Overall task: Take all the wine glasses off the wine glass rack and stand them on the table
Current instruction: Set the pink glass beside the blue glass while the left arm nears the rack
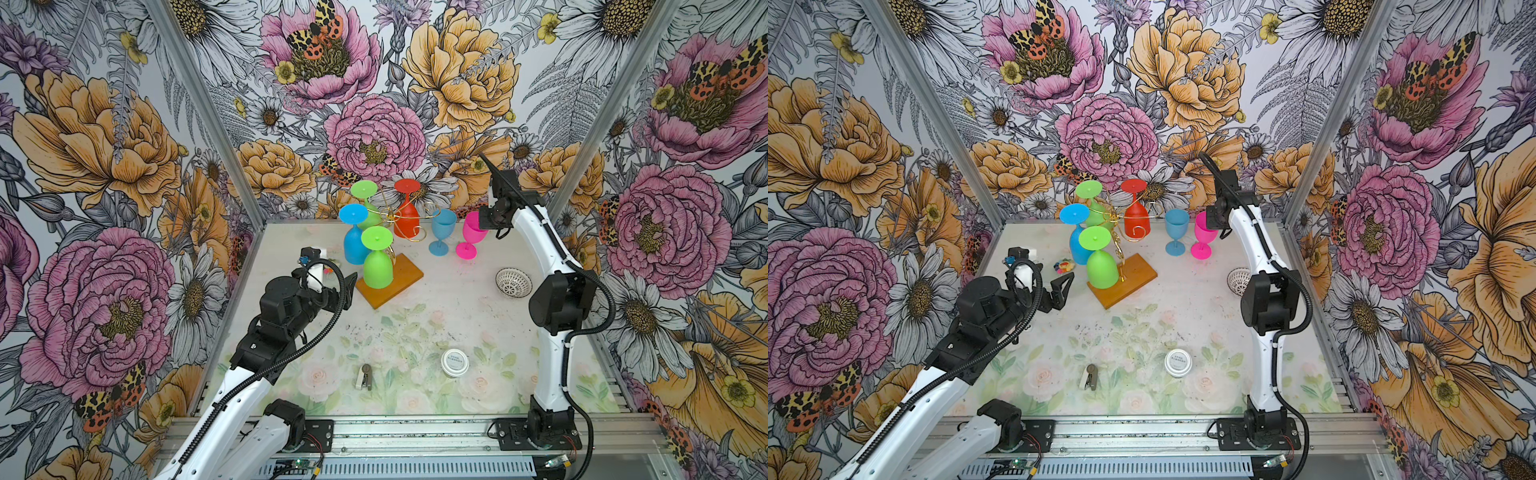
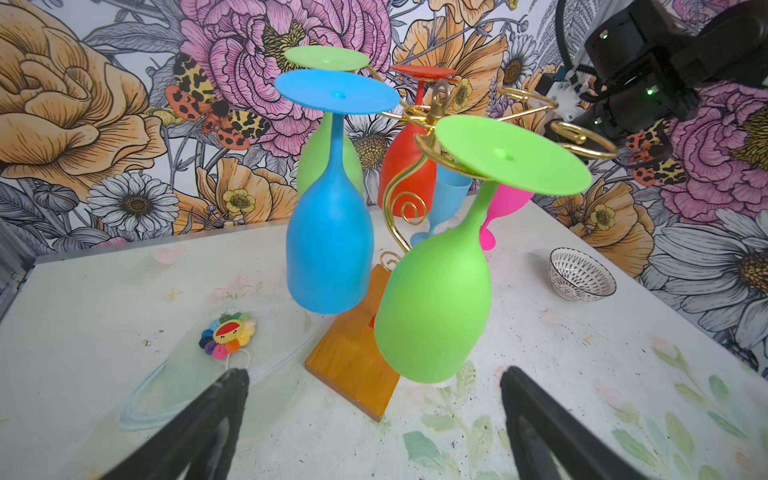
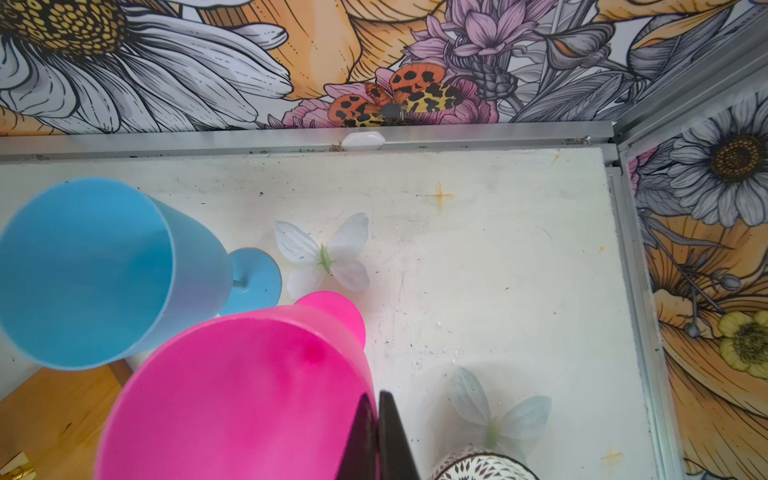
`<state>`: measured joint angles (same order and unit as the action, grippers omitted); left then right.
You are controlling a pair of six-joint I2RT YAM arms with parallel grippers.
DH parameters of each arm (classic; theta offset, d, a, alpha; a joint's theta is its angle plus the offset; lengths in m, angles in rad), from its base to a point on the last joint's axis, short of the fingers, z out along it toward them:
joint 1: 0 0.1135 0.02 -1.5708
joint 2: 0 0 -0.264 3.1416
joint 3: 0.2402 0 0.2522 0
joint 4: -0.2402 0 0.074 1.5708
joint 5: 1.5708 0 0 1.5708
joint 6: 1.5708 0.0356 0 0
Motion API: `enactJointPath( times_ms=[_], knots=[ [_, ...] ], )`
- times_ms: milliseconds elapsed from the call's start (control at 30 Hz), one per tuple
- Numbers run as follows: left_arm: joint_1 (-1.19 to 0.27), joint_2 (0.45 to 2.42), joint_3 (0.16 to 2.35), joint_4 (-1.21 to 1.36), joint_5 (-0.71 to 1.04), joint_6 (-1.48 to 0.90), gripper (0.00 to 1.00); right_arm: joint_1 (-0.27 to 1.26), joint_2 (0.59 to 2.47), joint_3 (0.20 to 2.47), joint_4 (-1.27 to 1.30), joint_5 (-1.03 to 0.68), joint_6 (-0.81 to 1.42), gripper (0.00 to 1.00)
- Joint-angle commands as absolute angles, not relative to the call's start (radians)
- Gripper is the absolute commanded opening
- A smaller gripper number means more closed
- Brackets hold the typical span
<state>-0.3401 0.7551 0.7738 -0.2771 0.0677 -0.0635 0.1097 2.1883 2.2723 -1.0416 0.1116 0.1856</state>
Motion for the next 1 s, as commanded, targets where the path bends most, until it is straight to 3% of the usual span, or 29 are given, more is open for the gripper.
enactJointPath(
  times_ms=[0, 967],
  knots=[
    [-0.301, 0.755, 0.768, -0.226, 0.098, -0.102, 0.97, 0.104, 2.229, 2.333, -1.023, 0.109, 0.198, 0.00],
    [-0.264, 0.716, 0.749, -0.217, 0.108, -0.062, 0.99, 0.103, 2.366, 2.452, -1.021, 0.106, 0.213, 0.00]
  ],
)
